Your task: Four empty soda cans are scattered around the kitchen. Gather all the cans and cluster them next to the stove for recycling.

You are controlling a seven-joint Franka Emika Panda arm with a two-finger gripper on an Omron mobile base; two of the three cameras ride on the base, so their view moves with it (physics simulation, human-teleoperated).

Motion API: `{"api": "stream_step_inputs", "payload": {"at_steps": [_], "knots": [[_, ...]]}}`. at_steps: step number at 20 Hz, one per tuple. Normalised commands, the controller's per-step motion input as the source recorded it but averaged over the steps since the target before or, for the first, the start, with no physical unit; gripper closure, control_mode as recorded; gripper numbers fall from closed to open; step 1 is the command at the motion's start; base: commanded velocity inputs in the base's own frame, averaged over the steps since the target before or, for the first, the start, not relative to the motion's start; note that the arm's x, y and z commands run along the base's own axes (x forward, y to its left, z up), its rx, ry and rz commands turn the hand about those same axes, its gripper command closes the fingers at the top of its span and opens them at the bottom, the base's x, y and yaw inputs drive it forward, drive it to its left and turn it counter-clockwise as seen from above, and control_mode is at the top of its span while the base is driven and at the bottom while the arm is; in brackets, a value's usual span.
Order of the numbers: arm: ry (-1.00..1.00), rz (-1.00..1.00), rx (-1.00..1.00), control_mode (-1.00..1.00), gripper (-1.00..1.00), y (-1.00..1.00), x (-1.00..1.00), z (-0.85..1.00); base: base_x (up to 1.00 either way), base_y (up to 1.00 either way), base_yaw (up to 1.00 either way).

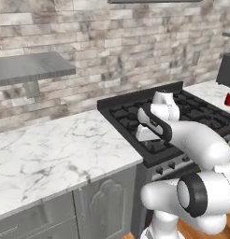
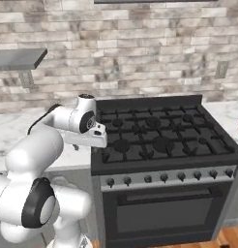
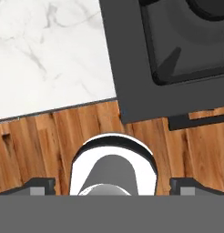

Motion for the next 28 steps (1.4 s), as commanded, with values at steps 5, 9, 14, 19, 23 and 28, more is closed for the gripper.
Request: {"api": "stream_step_inputs", "payload": {"at_steps": [5,9,14,19,23,28], "knots": [[0.00,0.00,0.00,1.00,-1.00,0.00,0.00,0.00,-0.46,0.30,0.29],[0.00,0.00,0.00,1.00,-1.00,0.00,0.00,0.00,-0.50,0.51,0.10],[0.00,0.00,0.00,1.00,-1.00,0.00,0.00,0.00,-0.44,0.59,0.03],[0.00,0.00,0.00,1.00,-1.00,0.00,0.00,0.00,-0.34,0.57,0.19],[0.00,0.00,0.00,1.00,-1.00,0.00,0.00,0.00,-0.28,0.55,0.31],[0.00,0.00,0.00,1.00,-1.00,0.00,0.00,0.00,-0.30,0.61,0.24]]}}
